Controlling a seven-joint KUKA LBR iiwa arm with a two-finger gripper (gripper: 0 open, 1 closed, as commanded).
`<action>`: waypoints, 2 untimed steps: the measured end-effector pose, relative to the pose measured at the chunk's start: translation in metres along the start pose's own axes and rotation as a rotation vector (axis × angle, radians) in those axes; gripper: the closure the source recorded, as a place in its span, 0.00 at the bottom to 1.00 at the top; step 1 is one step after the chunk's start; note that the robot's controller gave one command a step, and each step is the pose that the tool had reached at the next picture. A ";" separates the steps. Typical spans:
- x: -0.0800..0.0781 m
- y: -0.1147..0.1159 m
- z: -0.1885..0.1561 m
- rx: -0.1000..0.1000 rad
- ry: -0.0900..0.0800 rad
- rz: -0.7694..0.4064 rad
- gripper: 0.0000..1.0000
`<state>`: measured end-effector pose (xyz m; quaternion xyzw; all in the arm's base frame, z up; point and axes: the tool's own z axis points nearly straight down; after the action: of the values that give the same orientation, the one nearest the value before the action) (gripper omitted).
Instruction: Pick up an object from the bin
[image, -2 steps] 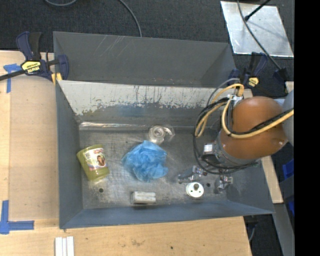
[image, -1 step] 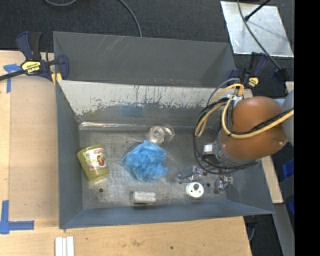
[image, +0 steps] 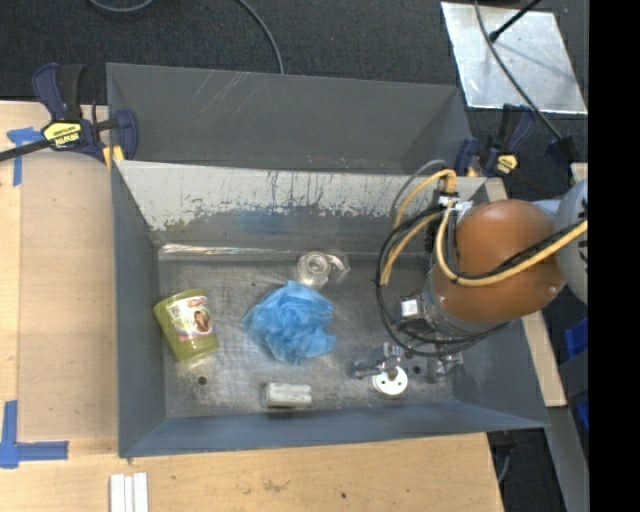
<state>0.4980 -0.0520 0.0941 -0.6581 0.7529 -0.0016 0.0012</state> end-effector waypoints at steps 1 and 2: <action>-0.008 0.008 0.003 -0.007 -0.003 -0.199 0.00; -0.011 0.004 -0.003 -0.001 -0.002 -0.254 0.00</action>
Offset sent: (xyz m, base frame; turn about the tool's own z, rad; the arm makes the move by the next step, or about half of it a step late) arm 0.0012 0.0131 -0.0114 -0.3355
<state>0.4951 -0.0407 0.0971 -0.7483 0.6633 -0.0006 0.0016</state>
